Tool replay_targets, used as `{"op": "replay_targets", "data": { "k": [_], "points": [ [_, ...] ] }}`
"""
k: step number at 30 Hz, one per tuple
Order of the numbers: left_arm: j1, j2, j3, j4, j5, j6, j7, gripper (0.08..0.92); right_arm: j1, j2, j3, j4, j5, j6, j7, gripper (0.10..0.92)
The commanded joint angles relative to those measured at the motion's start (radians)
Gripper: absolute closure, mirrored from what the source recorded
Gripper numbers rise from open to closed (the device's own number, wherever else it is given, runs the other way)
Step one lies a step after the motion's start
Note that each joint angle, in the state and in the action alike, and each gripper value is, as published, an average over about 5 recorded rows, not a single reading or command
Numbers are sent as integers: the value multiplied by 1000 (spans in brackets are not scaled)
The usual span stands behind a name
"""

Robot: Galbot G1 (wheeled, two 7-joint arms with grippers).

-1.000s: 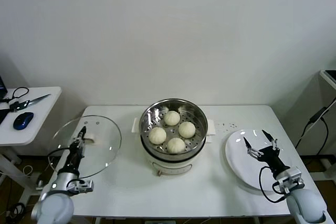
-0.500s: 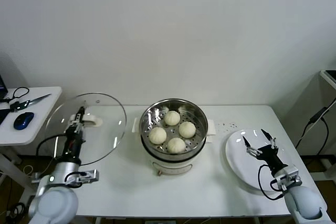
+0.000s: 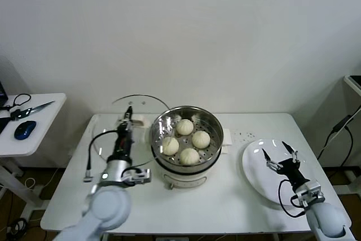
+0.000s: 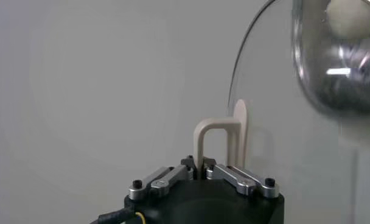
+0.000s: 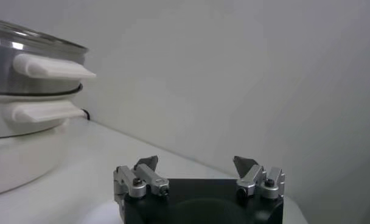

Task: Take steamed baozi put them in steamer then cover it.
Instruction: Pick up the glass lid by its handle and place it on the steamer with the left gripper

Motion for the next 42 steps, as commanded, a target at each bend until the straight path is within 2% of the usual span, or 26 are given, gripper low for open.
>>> {"op": "replay_targets", "data": {
  "k": [1, 10, 14, 24, 30, 42],
  "points": [
    [-223, -279, 271, 191, 167, 86, 133, 849, -12, 5, 21, -11, -10, 9, -8, 203],
    [-233, -453, 271, 325, 200, 86, 134, 849, -23, 13, 31, -3, -19, 11, -7, 203],
    [-231, -494, 264, 357, 198, 86, 129, 849, -23, 15, 31, -1, -19, 12, -7, 203],
    [-222, -479, 240, 400, 200, 86, 136, 849, -22, 15, 33, -9, -20, 18, -9, 203],
    [-210, -452, 222, 389, 200, 86, 145, 849, -20, 18, 32, -11, -24, 20, -10, 203],
    [-203, -445, 213, 396, 215, 86, 148, 849, -14, 22, 27, -8, -27, 21, -11, 203]
  ]
}}
